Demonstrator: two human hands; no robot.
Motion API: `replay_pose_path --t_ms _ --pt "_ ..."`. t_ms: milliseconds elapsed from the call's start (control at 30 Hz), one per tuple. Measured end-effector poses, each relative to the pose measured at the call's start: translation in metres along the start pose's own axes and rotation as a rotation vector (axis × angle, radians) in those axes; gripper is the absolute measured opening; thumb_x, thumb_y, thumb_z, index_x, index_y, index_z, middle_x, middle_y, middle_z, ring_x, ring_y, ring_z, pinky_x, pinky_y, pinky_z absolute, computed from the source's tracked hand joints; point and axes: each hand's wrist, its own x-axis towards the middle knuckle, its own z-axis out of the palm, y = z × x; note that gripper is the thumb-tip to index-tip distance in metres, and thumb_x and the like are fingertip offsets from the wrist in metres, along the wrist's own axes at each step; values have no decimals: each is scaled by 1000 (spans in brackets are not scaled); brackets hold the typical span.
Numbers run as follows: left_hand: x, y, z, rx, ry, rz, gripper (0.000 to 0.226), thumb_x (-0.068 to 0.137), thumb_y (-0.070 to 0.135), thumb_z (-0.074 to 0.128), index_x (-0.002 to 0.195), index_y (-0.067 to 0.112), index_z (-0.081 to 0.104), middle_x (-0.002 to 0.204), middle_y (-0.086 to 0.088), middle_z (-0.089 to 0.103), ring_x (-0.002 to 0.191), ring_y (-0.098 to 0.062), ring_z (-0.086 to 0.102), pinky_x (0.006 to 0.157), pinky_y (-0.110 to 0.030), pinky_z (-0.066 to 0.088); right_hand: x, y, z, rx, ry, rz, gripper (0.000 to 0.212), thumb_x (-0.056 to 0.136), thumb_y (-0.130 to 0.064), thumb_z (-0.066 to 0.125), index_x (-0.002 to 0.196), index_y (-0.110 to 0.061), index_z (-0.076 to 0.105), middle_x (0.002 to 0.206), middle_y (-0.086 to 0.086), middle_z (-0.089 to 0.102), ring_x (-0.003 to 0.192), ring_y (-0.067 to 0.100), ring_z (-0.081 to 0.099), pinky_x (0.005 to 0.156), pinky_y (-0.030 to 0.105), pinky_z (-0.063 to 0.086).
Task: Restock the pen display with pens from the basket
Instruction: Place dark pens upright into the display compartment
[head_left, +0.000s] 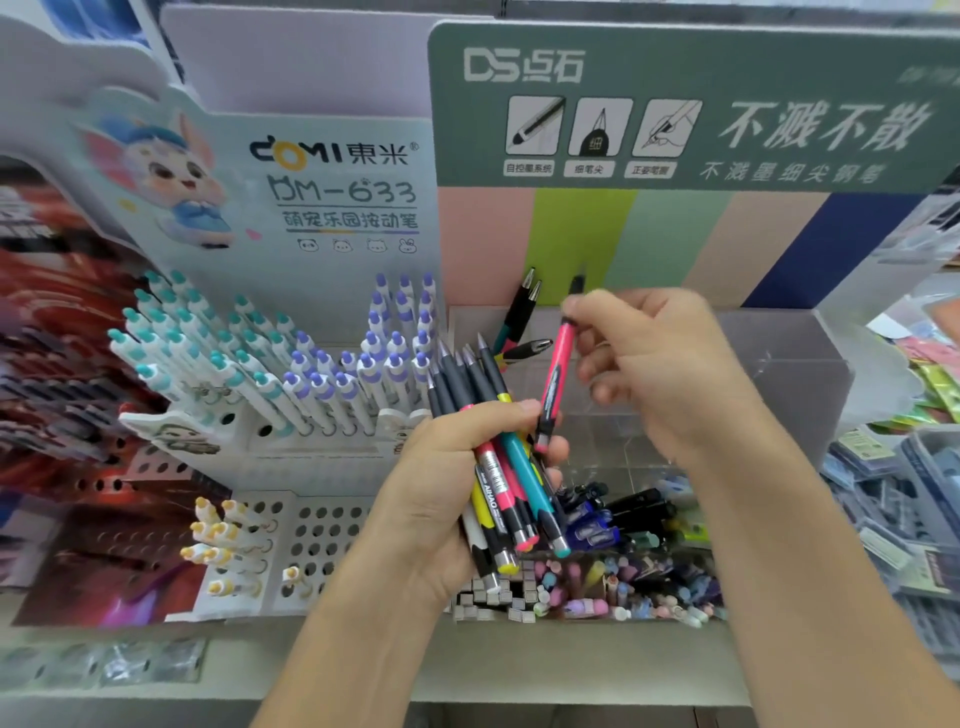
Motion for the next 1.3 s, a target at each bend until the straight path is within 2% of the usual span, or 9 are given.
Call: replay_pose_path --t_ms 133,233,333,500,700,1000,1167,1233,1300 --pt "0 -5 -6 -14 35 21 12 66 11 72 71 4 64 62 -7 60 53 -16 62 51 -26 55 7 -4 -7 202 116 -288 18 98 -9 61 81 -5 64 62 5 66 51 18 64 41 22 50" --pt "-1 -9 -8 24 58 46 18 67 11 76 76 3 62 62 -7 58 53 -17 62 51 -27 54 17 9 2 4 163 -474 16 96 -8 63 81 -11 67 70 4 72 62 22 71 50 29 55" --pt "0 -14 -9 88 102 105 20 79 6 75 89 3 57 62 -6 58 53 -18 62 53 -29 54 26 26 16 -305 113 -563 14 91 -12 69 77 -14 71 69 -5 69 63 7 62 60 28 51" --pt "1 -14 -15 149 139 131 26 81 7 76 94 6 54 60 -3 56 52 -17 60 53 -29 53 31 32 22 -493 35 -466 19 88 -26 74 75 -12 71 64 0 63 60 10 49 60 34 45" --pt "-1 -11 -17 149 94 128 25 81 7 76 95 9 56 60 -2 55 52 -17 59 52 -29 52 19 16 13 -800 -51 -426 43 71 -33 91 109 -25 70 74 -5 65 64 5 57 61 20 47" --pt "4 -12 -19 76 -2 -46 24 66 21 82 71 11 60 62 -3 54 51 -13 58 49 -26 52 43 5 29 -427 -130 -486 36 74 8 81 99 -14 70 88 5 73 81 15 74 79 27 61" --pt "8 -10 -17 120 30 -32 23 62 21 83 67 11 63 61 -5 58 52 -15 60 51 -26 53 15 17 16 -492 107 -590 5 85 -13 79 88 -16 76 78 -10 73 70 6 70 70 29 60" --pt "9 -9 -16 167 32 -7 24 64 20 84 72 10 64 62 -5 59 53 -17 60 52 -27 52 -2 15 7 -511 94 -396 18 87 -33 79 79 -17 78 63 -13 68 55 1 60 60 27 52" --pt "8 -11 -14 227 25 29 24 68 17 84 80 9 65 62 -5 59 54 -18 60 52 -28 51 -17 14 2 -456 -118 -74 30 83 -42 78 77 -13 78 53 -11 62 46 -1 51 53 20 44"
